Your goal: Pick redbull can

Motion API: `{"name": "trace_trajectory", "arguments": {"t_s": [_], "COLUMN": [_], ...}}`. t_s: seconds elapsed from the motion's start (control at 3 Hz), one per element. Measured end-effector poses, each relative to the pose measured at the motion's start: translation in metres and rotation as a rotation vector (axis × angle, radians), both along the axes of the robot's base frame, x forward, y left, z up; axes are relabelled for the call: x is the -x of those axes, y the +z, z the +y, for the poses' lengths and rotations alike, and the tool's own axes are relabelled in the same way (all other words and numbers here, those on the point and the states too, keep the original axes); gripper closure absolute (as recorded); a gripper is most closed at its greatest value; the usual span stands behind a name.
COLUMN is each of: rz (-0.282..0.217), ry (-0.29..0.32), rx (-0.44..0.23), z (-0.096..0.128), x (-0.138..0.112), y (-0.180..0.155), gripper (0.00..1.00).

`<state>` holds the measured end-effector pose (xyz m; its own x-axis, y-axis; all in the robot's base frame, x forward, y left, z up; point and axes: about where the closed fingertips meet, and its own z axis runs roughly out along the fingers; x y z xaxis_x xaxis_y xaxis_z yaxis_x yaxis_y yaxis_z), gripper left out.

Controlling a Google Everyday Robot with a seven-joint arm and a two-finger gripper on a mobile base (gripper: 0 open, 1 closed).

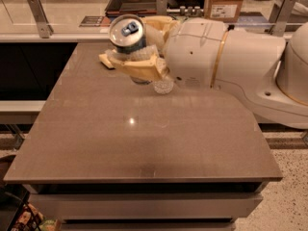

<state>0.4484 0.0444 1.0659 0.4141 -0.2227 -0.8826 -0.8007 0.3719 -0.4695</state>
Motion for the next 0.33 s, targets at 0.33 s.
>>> {"name": "trace_trajectory", "arguments": {"t_s": [0.33], "rz": [-0.001], "ry": [0.000], "rx": [0.000], "z": [0.0002], "x": [0.0001], "y": [0.0004], "gripper": [1.00]}}
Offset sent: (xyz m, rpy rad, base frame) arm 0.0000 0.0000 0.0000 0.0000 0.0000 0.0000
